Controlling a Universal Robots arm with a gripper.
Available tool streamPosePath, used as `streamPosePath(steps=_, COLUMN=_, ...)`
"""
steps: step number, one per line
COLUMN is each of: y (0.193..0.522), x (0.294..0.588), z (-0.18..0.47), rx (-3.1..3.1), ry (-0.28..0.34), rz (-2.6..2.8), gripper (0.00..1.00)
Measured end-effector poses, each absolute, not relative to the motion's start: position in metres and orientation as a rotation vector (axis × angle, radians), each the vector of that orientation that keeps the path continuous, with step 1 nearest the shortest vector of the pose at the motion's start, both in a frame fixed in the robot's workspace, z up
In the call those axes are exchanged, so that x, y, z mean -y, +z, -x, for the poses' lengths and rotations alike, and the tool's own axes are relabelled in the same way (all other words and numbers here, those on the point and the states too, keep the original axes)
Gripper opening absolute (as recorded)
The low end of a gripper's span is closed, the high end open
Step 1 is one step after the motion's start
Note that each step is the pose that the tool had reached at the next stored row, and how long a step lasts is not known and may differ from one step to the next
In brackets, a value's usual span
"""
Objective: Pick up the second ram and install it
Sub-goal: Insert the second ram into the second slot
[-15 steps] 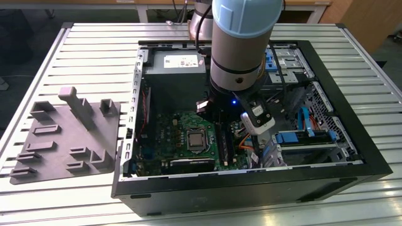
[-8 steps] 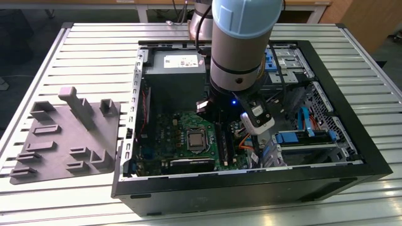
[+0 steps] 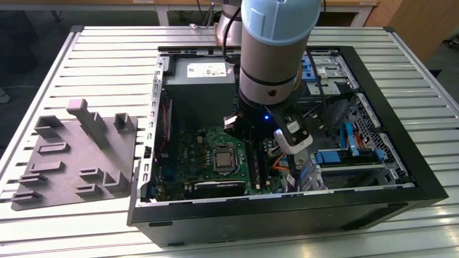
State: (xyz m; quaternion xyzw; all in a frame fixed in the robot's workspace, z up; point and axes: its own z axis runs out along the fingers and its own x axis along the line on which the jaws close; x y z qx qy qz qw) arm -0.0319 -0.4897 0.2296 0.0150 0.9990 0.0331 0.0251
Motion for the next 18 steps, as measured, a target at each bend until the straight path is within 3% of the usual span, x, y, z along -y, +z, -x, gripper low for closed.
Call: streamPosePath(steps=18, y=0.2278, x=0.4879, z=0.032, rx=-3.09, ry=0.102, rz=-0.042, gripper=0.12)
